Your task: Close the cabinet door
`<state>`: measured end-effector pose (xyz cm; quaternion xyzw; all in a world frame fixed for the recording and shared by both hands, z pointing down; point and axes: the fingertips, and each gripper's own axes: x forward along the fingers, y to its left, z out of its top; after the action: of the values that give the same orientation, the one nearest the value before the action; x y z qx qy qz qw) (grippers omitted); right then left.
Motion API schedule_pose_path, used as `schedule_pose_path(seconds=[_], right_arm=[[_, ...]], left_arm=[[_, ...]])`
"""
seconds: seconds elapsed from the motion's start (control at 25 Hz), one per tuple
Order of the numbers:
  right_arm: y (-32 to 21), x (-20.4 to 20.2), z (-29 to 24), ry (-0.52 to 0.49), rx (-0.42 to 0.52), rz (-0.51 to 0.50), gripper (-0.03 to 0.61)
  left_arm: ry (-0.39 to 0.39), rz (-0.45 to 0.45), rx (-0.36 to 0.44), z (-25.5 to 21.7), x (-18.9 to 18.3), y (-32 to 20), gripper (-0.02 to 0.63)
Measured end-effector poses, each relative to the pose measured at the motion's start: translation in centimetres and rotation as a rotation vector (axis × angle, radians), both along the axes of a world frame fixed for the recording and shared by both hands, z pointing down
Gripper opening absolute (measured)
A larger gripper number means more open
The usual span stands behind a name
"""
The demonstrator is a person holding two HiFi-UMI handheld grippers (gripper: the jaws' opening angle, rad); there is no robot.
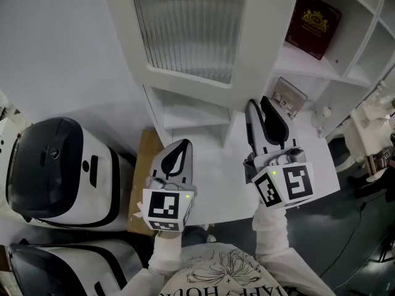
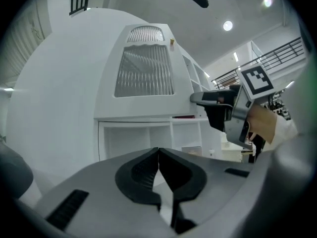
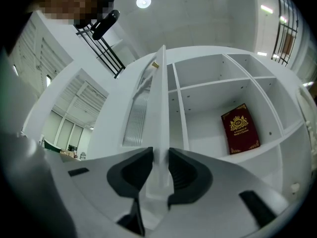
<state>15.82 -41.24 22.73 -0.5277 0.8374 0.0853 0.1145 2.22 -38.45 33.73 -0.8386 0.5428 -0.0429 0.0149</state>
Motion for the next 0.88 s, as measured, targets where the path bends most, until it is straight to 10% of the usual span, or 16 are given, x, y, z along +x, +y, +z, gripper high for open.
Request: schedule_pose_path(seconds=[0.88], right_arm=[[-4.4, 1.6, 0.0, 0.008, 0.005, 0.082, 0.087]], left_arm=[[0.016, 0.048, -0.012, 0.5, 1.7, -5.4, 0.005]])
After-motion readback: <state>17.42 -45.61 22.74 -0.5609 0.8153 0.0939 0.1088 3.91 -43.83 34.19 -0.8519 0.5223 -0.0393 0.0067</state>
